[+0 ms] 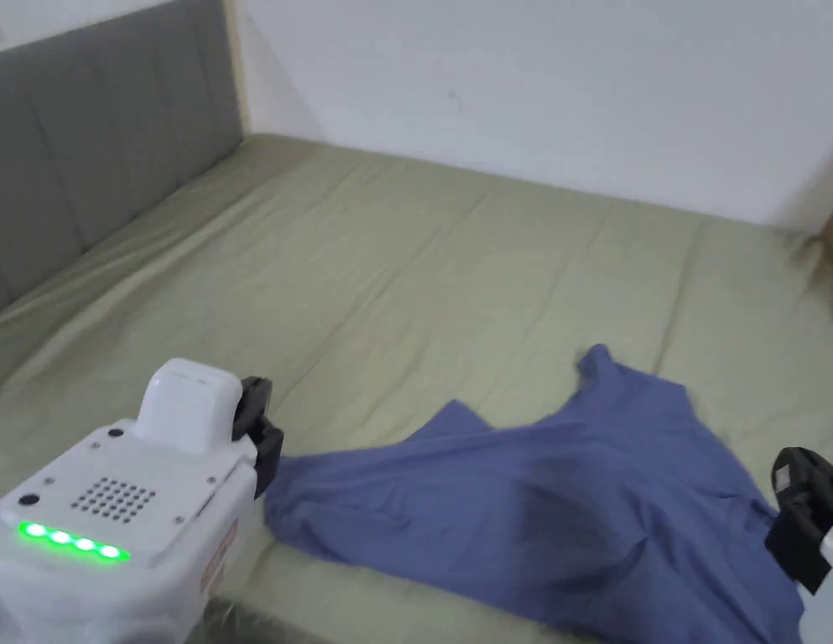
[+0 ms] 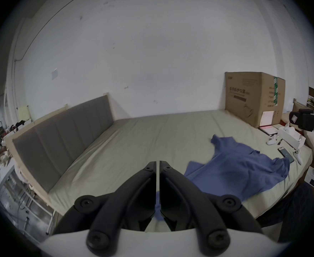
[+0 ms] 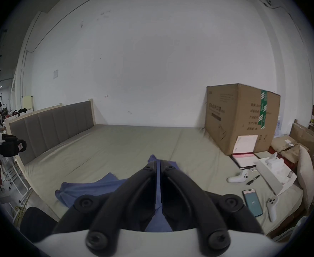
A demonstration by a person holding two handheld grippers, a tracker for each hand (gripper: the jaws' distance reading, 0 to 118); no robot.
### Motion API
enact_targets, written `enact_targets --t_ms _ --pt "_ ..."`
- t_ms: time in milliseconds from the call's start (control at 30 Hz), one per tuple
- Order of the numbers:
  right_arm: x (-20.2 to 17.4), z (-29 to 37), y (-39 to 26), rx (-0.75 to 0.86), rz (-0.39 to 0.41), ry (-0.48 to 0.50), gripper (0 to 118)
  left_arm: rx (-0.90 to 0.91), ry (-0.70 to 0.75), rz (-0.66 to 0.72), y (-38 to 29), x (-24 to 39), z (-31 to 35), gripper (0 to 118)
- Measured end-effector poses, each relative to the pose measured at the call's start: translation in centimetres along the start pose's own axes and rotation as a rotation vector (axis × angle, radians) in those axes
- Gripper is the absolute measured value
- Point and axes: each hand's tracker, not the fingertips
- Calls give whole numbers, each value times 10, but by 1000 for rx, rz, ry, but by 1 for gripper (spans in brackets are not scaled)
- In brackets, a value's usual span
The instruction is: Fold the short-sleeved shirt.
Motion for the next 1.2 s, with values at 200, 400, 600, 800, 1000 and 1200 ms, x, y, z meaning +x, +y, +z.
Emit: enact_targets --t_ms 200,400,600,800,1000,1200 --pt "-16 -17 -12 -63 35 39 4 -228 -30 98 -18 -38 -51 7" --pt "-19 -34 -20 -127 45 35 4 -444 -64 145 -55 -51 -153 114" --pt "-15 -48 -25 -181 37 8 4 -647 -89 85 -91 -33 -243 102" --pt "-10 -52 -25 -198 33 -8 4 -725 -86 57 -119 -20 -270 51" --pt "-4 -50 -26 -202 12 -8 4 -631 -95 82 -105 -21 -244 1" --pt "9 -55 -27 -209 -3 -8 4 -427 -150 164 -55 -17 -185 1"
